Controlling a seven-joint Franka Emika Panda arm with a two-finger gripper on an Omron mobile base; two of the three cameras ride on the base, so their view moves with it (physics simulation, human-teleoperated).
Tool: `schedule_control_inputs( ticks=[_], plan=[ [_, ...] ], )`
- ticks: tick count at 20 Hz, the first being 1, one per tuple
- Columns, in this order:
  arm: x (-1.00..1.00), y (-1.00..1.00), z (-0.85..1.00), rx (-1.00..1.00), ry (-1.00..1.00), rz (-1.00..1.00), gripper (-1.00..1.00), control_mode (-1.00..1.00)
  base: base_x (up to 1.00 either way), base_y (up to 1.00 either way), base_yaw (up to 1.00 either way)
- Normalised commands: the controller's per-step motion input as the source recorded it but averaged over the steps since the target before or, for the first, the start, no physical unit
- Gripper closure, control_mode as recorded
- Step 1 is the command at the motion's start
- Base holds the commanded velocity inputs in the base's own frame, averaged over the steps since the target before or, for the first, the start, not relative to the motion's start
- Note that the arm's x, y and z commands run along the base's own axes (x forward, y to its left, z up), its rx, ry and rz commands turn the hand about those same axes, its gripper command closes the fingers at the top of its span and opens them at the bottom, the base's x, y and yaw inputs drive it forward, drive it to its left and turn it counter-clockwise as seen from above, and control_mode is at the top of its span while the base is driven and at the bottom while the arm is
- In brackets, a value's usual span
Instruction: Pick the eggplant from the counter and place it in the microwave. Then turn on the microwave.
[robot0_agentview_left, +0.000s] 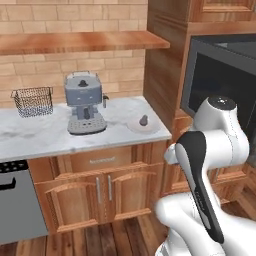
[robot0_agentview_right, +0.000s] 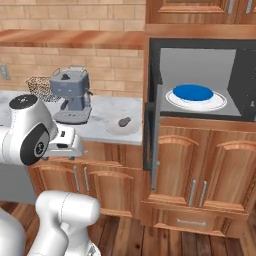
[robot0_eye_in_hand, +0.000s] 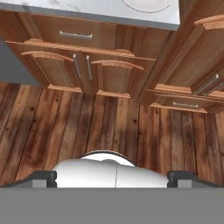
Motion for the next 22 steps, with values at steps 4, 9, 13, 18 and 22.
schedule_control_inputs(
  ticks=[4,9,13,18,22],
  plan=[
    [0.0,0.0,0.0,0.0,0.0,0.0,-1.0,1.0,0.63,0.14,0.17],
    [0.0,0.0,0.0,0.0,0.0,0.0,-1.0,1.0,0.56,0.01,0.15],
    [0.0,0.0,0.0,0.0,0.0,0.0,-1.0,1.0,0.47,0.0,0.15],
    [0.0,0.0,0.0,0.0,0.0,0.0,-1.0,1.0,0.47,0.0,0.11],
    [0.0,0.0,0.0,0.0,0.0,0.0,-1.0,1.0,0.4,0.0,0.09]
  ],
)
